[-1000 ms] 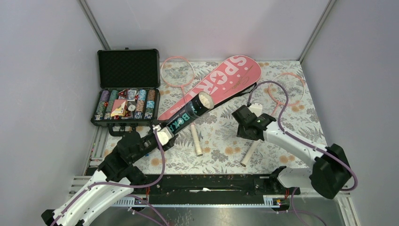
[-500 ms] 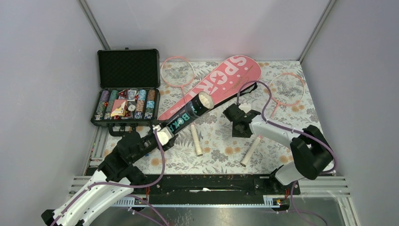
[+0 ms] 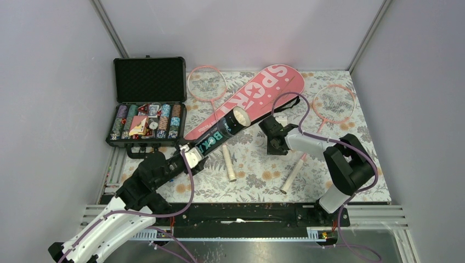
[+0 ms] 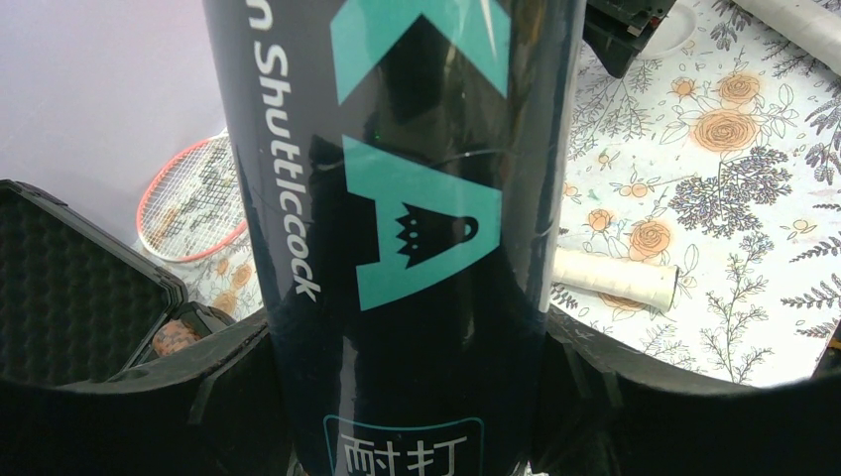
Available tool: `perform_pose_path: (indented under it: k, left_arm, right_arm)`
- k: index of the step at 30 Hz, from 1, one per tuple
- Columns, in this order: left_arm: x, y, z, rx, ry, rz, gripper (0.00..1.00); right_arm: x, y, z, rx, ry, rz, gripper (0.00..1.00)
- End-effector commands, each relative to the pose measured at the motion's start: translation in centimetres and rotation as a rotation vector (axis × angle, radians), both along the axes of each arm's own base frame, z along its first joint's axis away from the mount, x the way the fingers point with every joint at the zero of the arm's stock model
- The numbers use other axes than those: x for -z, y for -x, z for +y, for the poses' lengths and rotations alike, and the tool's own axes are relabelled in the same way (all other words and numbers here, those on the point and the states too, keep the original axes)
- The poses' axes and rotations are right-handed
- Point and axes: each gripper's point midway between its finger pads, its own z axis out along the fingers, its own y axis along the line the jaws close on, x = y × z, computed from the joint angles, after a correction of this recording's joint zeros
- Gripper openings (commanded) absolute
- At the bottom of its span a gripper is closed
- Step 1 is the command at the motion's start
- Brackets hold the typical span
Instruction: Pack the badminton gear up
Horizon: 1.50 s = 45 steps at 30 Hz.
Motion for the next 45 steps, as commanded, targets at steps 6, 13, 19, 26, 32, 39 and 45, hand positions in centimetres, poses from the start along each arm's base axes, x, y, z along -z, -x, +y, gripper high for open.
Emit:
perform_pose_path:
  k: [6, 13, 19, 26, 32, 39, 45]
  left_arm:
    - [-2.3, -0.6, -0.5, -0.005, 0.061, -0.061, 0.40]
    - [-2.0, -0.6, -0.5, -0.004, 0.051, -0.056, 0.40]
    - [-1.6, -0.6, -0.7, 0.007, 0.041, -0.045, 0.40]
    - [-1.0, -0.3, -1.3, 0.043, 0.025, -0.026, 0.40]
    - [-0.6, -0.1, -1.8, 0.076, 0.013, -0.008, 0.39]
    - [0.5, 0.9, -3.0, 0.175, -0.013, 0.002, 0.38]
    - [1.4, 1.3, -3.6, 0.219, -0.049, 0.033, 0.37]
  right_arm:
    - [1.8, 0.4, 0.7, -0.036, -0.040, 0.031, 0.35]
    - [1.8, 0.9, 0.8, -0.070, -0.061, 0.034, 0.04]
    - [-1.0, 0.9, 2.1, -0.159, -0.153, -0.029, 0.00]
    - [-9.0, 2.4, 3.2, -0.248, -0.337, -0.177, 0.00]
    - [-16.7, 4.3, 4.0, -0.370, -0.511, -0.374, 0.00]
    - [-23.1, 7.0, 3.5, -0.479, -0.607, -0.515, 0.00]
    - [-28.3, 10.0, 3.6, -0.586, -0.734, -0.628, 0.00]
